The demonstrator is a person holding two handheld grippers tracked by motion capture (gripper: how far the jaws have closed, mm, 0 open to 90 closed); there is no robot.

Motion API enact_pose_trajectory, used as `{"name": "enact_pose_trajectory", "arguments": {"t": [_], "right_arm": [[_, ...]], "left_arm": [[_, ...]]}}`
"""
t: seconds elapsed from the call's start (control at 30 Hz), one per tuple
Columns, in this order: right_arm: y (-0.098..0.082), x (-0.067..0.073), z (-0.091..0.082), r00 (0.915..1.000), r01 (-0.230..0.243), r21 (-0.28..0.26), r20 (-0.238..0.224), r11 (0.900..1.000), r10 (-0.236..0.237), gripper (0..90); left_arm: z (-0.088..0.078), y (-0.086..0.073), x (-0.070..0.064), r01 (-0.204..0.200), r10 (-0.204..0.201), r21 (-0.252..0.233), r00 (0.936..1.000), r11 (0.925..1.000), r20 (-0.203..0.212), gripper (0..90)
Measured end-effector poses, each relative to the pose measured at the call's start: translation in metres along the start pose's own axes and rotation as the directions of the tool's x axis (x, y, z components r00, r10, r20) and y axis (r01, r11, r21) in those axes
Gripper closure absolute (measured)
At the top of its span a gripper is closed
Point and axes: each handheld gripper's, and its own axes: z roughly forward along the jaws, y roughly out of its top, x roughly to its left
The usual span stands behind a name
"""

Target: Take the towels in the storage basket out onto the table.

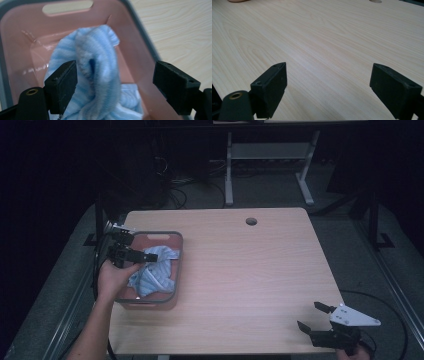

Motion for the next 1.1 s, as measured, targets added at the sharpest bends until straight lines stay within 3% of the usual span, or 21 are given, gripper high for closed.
{"name": "enact_pose_trajectory", "arguments": {"t": [0.17,0.23,0.47,0.57,0.63,0.7,0.93,1.1], "right_arm": [[0.000,0.001,0.001,1.0000,0.002,0.004,-0.007,1.000,-0.002,13.7],[0.000,0.001,0.001,0.9999,0.009,-0.001,-0.005,1.000,-0.009,13.7],[0.000,0.001,0.000,1.0000,-0.001,0.001,-0.009,1.000,0.001,13.7],[0.000,0.000,0.000,1.0000,0.005,-0.002,-0.007,1.000,-0.005,13.7],[0.000,0.001,0.000,1.0000,0.005,-0.002,-0.006,1.000,-0.005,13.7],[0.000,0.001,0.000,1.0000,-0.001,0.004,-0.005,1.000,0.001,13.7],[-0.001,0.001,0.001,1.0000,0.002,0.006,0.003,1.000,-0.002,13.7],[0.000,0.002,0.001,1.0000,0.004,0.007,0.003,1.000,-0.004,13.7]], "left_arm": [[0.016,-0.002,0.003,0.019,-0.019,0.038,0.9997,0.9991,-0.017,20.8],[0.023,-0.004,0.004,0.048,-0.047,0.053,0.9988,0.9974,-0.017,23.8],[0.038,-0.008,0.003,0.039,-0.036,0.109,0.9989,0.9933,-0.028,40.7],[0.040,-0.010,0.002,0.004,0.000,0.128,0.9994,0.9917,-0.034,50.5],[0.040,-0.012,0.000,-0.027,0.029,0.142,0.9995,0.9895,-0.009,59.3],[0.040,-0.014,-0.001,-0.041,0.044,0.154,0.9990,0.9872,-0.012,62.8],[0.032,-0.017,0.000,-0.043,0.043,0.140,0.9991,0.9893,-0.001,69.3],[0.022,-0.018,0.003,-0.030,0.029,0.098,0.9994,0.9948,0.020,70.2]]}}
